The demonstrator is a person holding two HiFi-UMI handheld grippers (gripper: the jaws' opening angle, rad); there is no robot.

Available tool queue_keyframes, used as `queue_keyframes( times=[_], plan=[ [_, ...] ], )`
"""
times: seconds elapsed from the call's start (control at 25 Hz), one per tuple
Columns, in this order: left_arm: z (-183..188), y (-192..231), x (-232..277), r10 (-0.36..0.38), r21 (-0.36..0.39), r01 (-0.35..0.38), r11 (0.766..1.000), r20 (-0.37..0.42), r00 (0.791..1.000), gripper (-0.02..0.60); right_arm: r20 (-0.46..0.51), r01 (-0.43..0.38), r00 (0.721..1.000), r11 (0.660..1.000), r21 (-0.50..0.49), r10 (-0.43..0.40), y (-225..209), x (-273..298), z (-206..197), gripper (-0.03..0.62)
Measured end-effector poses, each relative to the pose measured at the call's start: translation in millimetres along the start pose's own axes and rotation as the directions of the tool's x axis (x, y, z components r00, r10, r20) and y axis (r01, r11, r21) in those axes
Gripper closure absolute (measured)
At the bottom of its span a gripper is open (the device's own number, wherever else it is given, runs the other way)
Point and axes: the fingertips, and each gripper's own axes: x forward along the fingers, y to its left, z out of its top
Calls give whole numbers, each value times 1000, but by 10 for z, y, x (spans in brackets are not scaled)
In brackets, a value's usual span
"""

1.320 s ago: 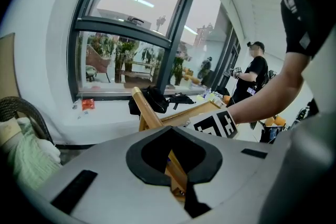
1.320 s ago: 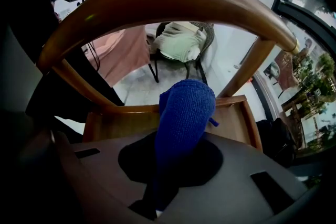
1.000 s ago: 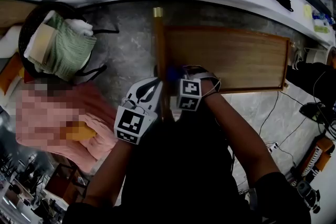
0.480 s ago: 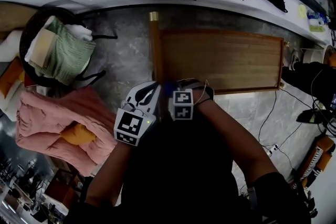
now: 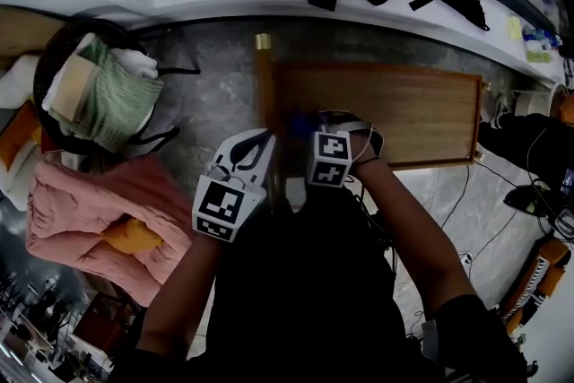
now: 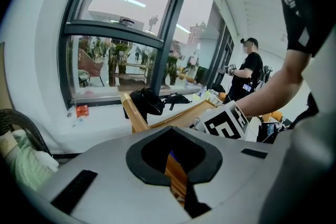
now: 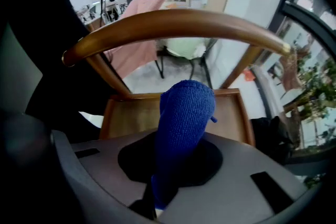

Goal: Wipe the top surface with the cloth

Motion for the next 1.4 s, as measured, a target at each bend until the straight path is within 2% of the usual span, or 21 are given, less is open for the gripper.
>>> queue_keyframes(
  times=[0.2,0.36,0.48,0.6,0.88,1.04,1.28,1.4],
  plan=[
    [353,202,283,49,45,-47,998,-60,997,572,9,152,988,988,16,-153,-826,-155,-83,546],
    [614,256,522,38,65,-35,997,-56,998,572,-6,165,986,986,36,-165,-1133,-51,-154,545],
    [749,264,659,25,65,-21,998,-62,998,572,-41,158,987,987,0,-158,-1223,74,-195,546],
    [812,257,719,22,59,-19,998,-52,998,572,-65,154,986,988,-33,-156,-1241,123,-209,546],
    [625,146,653,-8,2,9,1000,-66,998,572,-54,141,989,990,-3,-140,-1226,141,-199,546],
    [582,33,556,-21,8,22,1000,-68,997,572,-63,111,992,994,-21,-112,-1167,139,-228,546],
    [458,-35,411,-7,-8,6,1000,-68,998,572,-103,30,994,999,-45,-34,-758,157,-290,546],
    [360,-121,373,-22,-24,21,999,-77,997,572,-102,-6,995,999,-34,2,-472,177,-327,546]
  ],
)
